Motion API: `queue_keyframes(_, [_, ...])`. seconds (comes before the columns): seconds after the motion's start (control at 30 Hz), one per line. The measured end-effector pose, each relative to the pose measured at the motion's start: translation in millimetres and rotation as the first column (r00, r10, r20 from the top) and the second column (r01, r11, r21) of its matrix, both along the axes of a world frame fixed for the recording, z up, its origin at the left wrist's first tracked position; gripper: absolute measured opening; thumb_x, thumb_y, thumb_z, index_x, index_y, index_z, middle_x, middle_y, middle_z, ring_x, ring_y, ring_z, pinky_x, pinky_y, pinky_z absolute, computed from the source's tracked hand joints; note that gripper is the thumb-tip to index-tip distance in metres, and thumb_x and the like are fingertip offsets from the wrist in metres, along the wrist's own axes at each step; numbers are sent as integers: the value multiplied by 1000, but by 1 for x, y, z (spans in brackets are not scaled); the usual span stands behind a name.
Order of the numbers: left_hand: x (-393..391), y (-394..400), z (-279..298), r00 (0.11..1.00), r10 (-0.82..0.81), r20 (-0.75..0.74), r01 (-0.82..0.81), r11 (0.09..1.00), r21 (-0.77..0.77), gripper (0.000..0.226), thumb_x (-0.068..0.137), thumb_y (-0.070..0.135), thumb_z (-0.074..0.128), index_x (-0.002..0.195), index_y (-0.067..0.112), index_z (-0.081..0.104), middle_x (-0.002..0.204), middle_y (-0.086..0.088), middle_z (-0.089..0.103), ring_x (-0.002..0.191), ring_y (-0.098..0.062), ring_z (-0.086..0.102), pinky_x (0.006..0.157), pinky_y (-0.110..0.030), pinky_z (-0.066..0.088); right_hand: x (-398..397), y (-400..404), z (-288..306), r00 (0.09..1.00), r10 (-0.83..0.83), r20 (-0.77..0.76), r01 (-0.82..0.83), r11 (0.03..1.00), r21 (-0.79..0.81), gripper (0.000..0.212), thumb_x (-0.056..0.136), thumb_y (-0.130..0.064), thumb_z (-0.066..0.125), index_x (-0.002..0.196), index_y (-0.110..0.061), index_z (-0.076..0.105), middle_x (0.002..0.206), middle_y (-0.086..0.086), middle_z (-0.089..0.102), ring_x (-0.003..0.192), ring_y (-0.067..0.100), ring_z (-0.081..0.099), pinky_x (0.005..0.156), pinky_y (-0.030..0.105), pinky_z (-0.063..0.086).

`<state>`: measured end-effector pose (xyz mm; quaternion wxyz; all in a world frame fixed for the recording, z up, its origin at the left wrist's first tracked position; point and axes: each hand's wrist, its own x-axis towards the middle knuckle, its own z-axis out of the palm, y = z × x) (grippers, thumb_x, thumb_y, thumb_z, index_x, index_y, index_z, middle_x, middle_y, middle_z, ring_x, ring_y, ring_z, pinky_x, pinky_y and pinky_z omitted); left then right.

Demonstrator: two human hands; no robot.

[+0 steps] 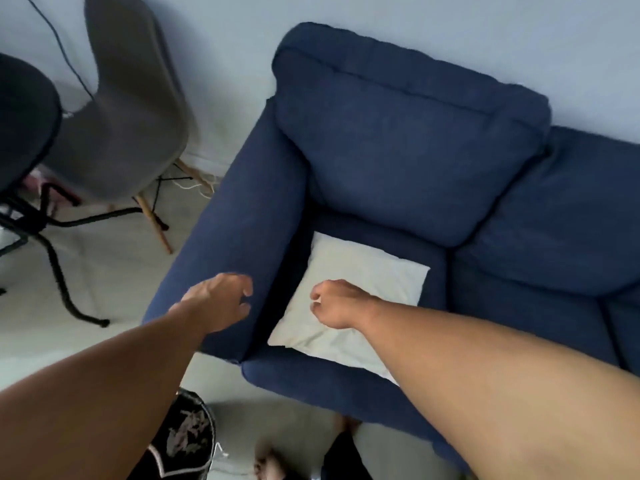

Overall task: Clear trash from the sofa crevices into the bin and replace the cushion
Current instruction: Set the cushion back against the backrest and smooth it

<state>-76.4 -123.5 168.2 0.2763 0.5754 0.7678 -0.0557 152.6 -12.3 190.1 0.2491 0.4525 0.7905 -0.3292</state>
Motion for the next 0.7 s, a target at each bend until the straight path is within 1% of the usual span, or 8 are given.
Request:
queue_keyframes(0.07, [23,36,3,998,-66,-1,66,998,2,29,88,39,62,116,32,59,117,9,62,100,-19,61,76,-34,48,33,18,0,998,-65,21,65,998,11,39,105,-34,47,140,-24,61,147,3,56,127,31,59,104,41,51])
queue_keyframes(0.13, [39,60,5,997,-81,-8,81,997,3,28,89,38,64,116,31,59,116,9,61,99,-19,61,74,-33,47,58,30,-1,992,-113,48,113,994,11,39,104,-32,46,138,-21,61,145,5,57,124,31,60,104,43,52])
queue_keyframes(0.2, [60,85,2,993,-121,-11,121,993,-16,29,89,38,64,117,31,59,117,8,61,99,-18,62,75,-33,48,88,44,-2,982,-175,66,174,985,14,38,103,-31,47,135,-18,61,142,6,58,122,31,61,103,45,53])
queue_keyframes(0.3, [89,113,-4,986,-169,-11,168,984,-67,29,90,39,62,118,31,59,118,9,61,99,-18,62,79,-34,51,124,61,-7,966,-245,80,244,970,24,39,104,-30,46,139,-19,59,145,4,55,126,32,59,104,45,52])
queue_keyframes(0.37, [105,130,-11,981,-193,-19,191,977,-100,30,91,40,62,119,31,58,118,9,60,97,-17,61,78,-33,51,141,74,-13,959,-270,84,270,963,19,39,105,-28,46,141,-20,58,146,3,55,126,31,59,103,44,52])
queue_keyframes(0.43, [117,144,-16,976,-216,-20,212,969,-123,31,90,42,62,119,32,58,118,9,60,96,-16,62,80,-34,53,154,86,-19,953,-292,82,291,957,14,39,103,-27,47,140,-20,58,146,3,56,126,30,60,102,43,53])
queue_keyframes(0.57, [142,170,-28,961,-275,-37,265,950,-166,33,91,42,61,121,31,58,120,9,60,100,-16,63,86,-38,55,174,107,-35,949,-305,76,307,951,-16,39,103,-28,48,141,-21,58,146,2,57,127,29,60,101,43,54])
queue_keyframes(0.7, [155,186,-43,958,-282,-45,268,943,-195,33,90,43,61,121,32,59,118,10,60,100,-15,63,86,-37,55,186,123,-49,945,-319,72,322,946,-38,39,102,-27,48,139,-20,59,145,1,58,126,28,61,102,44,54])
